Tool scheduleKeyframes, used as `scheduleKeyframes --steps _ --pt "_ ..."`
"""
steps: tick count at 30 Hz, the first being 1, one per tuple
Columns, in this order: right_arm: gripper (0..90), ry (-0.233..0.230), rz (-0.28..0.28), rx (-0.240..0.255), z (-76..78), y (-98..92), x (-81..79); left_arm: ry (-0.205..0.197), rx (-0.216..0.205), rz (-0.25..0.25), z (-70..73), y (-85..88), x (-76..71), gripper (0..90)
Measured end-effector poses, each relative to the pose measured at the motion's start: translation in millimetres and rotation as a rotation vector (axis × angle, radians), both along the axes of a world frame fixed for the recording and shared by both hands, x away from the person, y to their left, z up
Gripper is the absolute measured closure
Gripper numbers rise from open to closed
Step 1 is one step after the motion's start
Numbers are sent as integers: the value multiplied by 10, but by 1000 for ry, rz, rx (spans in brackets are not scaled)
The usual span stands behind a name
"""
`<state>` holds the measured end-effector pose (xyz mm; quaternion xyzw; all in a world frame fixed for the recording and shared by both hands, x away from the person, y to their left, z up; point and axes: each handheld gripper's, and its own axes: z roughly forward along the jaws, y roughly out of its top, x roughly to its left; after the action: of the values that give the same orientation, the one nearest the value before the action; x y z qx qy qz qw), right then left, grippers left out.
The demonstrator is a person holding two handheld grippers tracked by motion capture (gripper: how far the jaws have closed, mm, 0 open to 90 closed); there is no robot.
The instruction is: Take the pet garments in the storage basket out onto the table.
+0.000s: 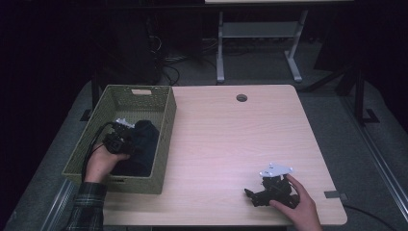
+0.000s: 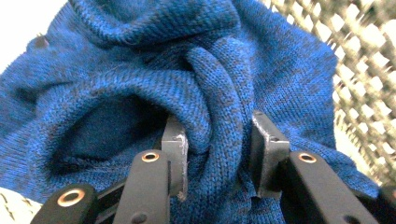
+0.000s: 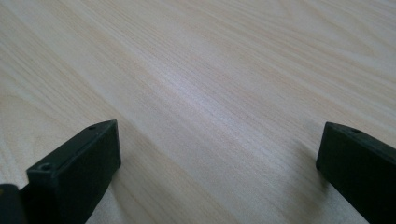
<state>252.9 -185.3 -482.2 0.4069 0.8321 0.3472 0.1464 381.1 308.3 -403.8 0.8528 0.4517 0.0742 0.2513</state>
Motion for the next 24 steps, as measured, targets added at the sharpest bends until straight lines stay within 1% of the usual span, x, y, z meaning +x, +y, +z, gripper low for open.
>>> scheduleKeyframes --steps 5,7,9,13,15,20,24 --pt "0 0 0 0 0 0 0 -62 -51 26 103 66 -20 631" --pt "0 0 0 0 0 0 -1 -89 -63 33 145 90 -31 631" --pt "0 0 0 0 0 0 -1 -110 -89 47 186 114 -42 631" --pt "0 0 0 0 0 0 -1 -144 -144 63 268 167 -69 632" --pt "0 0 0 0 0 0 -1 -167 -169 67 312 189 -86 632" --pt "0 0 0 0 0 0 -1 -213 -214 75 433 228 -140 632" --pt "0 0 0 0 0 0 -1 -249 -267 82 523 255 -183 632"
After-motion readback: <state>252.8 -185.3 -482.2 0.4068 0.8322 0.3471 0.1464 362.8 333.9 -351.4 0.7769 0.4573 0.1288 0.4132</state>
